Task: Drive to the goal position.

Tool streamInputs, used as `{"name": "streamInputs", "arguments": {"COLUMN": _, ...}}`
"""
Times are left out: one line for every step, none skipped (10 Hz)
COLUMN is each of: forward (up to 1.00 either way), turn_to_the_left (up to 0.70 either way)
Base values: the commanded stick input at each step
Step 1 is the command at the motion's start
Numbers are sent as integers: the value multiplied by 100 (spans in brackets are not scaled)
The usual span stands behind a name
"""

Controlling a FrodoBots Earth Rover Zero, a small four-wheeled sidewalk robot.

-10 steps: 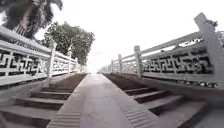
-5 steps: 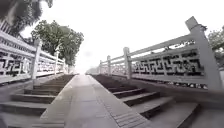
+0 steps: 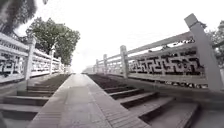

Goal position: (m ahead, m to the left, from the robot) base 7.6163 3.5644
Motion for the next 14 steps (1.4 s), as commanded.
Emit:
{"name": "streamInputs", "arguments": {"forward": 0, "turn_to_the_left": 0}}
{"name": "streamInputs", "arguments": {"forward": 0, "turn_to_the_left": 0}}
{"name": "streamInputs", "arguments": {"forward": 0, "turn_to_the_left": 0}}
{"name": "streamInputs", "arguments": {"forward": 0, "turn_to_the_left": 7}}
{"name": "streamInputs", "arguments": {"forward": 0, "turn_to_the_left": 45}}
{"name": "streamInputs", "arguments": {"forward": 0, "turn_to_the_left": 45}}
{"name": "streamInputs", "arguments": {"forward": 0, "turn_to_the_left": 45}}
{"name": "streamInputs", "arguments": {"forward": 45, "turn_to_the_left": 27}}
{"name": "streamInputs", "arguments": {"forward": 45, "turn_to_the_left": 27}}
{"name": "streamInputs", "arguments": {"forward": 45, "turn_to_the_left": 27}}
{"name": "streamInputs", "arguments": {"forward": 45, "turn_to_the_left": 27}}
{"name": "streamInputs", "arguments": {"forward": 45, "turn_to_the_left": 3}}
{"name": "streamInputs", "arguments": {"forward": 45, "turn_to_the_left": 0}}
{"name": "streamInputs", "arguments": {"forward": 45, "turn_to_the_left": 23}}
